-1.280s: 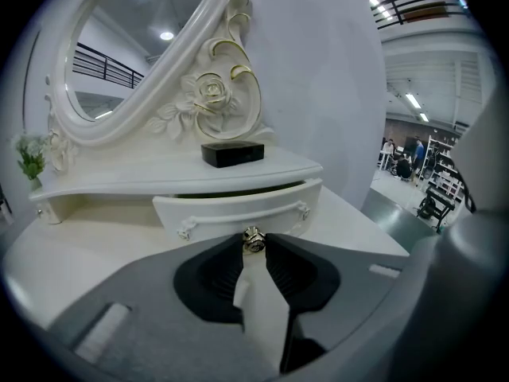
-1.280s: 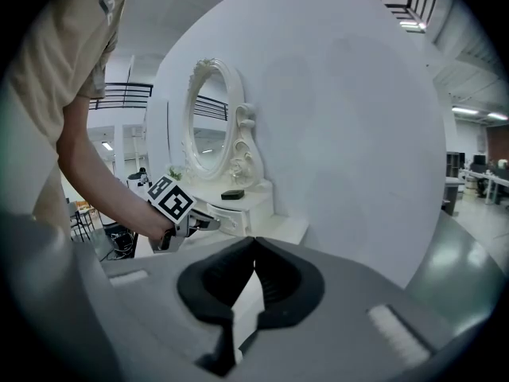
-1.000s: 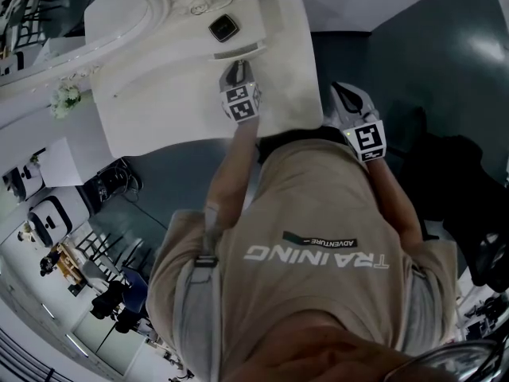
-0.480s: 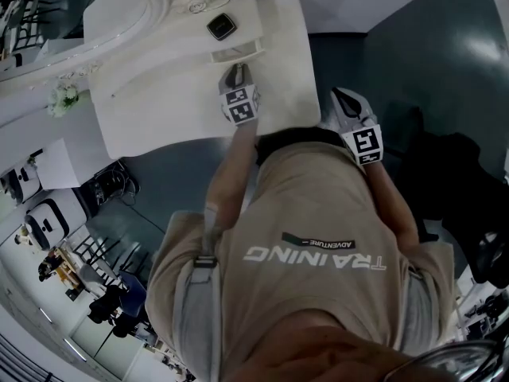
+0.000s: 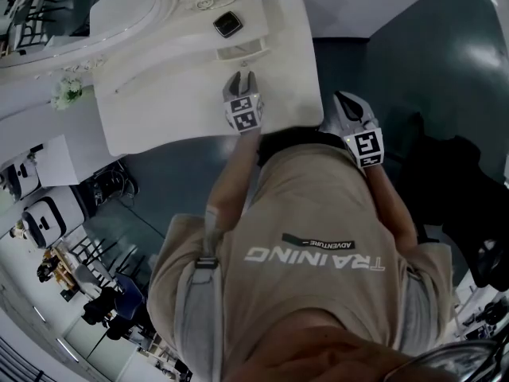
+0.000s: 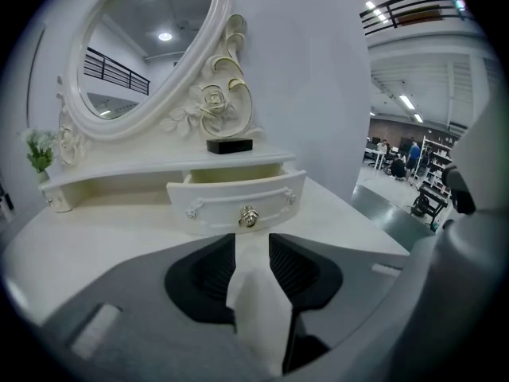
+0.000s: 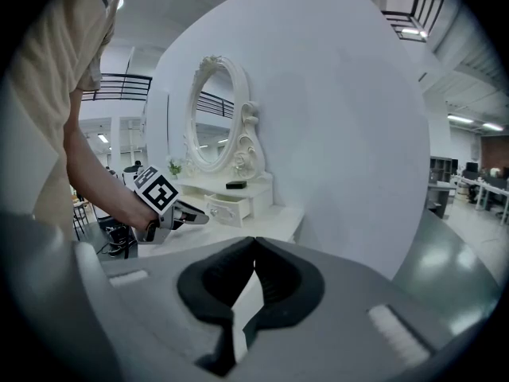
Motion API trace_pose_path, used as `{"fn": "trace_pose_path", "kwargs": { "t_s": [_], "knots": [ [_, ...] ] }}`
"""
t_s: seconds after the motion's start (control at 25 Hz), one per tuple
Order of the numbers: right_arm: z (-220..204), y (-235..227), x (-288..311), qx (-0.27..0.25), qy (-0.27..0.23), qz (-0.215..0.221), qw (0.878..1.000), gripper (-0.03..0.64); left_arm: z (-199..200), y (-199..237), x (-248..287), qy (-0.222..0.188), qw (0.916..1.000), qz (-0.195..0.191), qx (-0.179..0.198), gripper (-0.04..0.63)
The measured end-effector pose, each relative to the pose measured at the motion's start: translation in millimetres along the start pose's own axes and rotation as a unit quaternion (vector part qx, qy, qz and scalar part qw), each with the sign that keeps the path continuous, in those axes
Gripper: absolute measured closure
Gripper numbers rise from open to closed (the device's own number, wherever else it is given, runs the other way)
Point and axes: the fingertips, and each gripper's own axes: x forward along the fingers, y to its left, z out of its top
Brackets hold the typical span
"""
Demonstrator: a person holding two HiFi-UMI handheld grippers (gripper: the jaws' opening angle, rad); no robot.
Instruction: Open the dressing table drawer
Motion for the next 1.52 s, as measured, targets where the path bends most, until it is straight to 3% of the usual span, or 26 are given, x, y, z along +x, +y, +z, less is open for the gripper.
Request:
{"fn": "trace_pose_path", "kwargs": {
  "t_s": [0.28,0.56,0.76,0.96,1.16,1.52],
  "knots": [
    [-0.3,8.4,4.1,0.01,-0.007,0.0,1.0,0.614,-15.4,-7.4,-32.0,0.006,0.9995,-0.03,0.004,0.473],
    [-5.7,11.6,15.7,0.041,-0.015,-0.02,0.999,0.614,-14.1,-19.1,-63.0,-0.011,0.9975,-0.056,0.041,0.577],
    [11.1,18.2,22.1,0.026,-0.034,-0.029,0.999,0.614,19.6,-10.2,-92.7,-0.057,0.9957,-0.07,0.016,0.588],
    [54.3,22.9,15.0,0.027,-0.063,-0.05,0.996,0.614,73.0,11.9,-130.7,-0.114,0.989,-0.083,0.043,0.588],
    [102.1,37.8,20.2,0.051,-0.067,-0.023,0.996,0.614,121.1,35.5,-161.2,-0.158,0.9829,-0.064,0.07,0.588],
    [192.7,96.0,54.5,-0.015,-0.104,0.049,0.993,0.614,170.8,57.4,-200.5,-0.205,0.9739,-0.091,0.037,0.588]
  ]
}}
